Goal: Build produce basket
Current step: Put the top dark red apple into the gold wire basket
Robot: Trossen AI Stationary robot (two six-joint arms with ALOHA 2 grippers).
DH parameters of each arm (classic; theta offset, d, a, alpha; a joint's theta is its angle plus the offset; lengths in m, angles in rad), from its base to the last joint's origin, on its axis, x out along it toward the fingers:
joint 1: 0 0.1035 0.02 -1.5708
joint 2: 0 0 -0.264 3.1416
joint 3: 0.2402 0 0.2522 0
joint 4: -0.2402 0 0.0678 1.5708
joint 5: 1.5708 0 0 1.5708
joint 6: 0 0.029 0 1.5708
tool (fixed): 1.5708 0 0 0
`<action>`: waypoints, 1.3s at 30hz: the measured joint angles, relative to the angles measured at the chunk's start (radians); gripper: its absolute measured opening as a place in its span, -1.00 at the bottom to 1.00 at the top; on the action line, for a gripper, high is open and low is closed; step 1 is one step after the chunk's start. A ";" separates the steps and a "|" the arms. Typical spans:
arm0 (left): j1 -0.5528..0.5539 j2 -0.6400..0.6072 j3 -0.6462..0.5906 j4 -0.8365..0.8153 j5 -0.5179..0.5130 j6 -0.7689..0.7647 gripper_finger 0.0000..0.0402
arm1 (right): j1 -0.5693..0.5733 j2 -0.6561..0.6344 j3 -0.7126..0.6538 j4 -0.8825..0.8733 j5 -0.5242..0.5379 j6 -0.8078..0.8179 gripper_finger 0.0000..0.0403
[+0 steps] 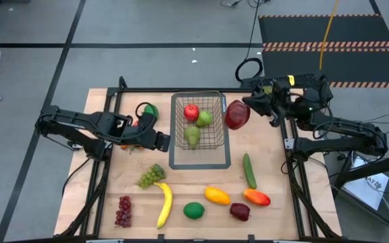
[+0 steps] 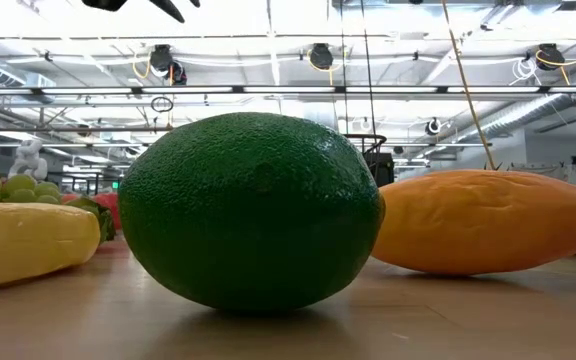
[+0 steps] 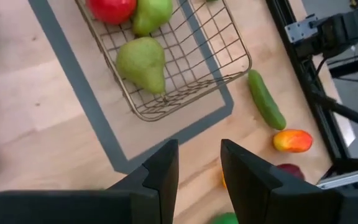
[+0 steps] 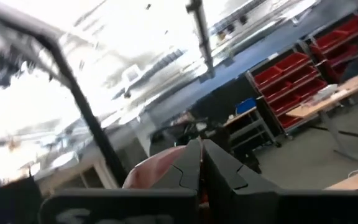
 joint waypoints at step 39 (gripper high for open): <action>0.161 -0.027 0.000 -0.050 0.151 0.570 -0.40 | 0.280 0.065 0.000 0.033 0.726 0.225 -0.99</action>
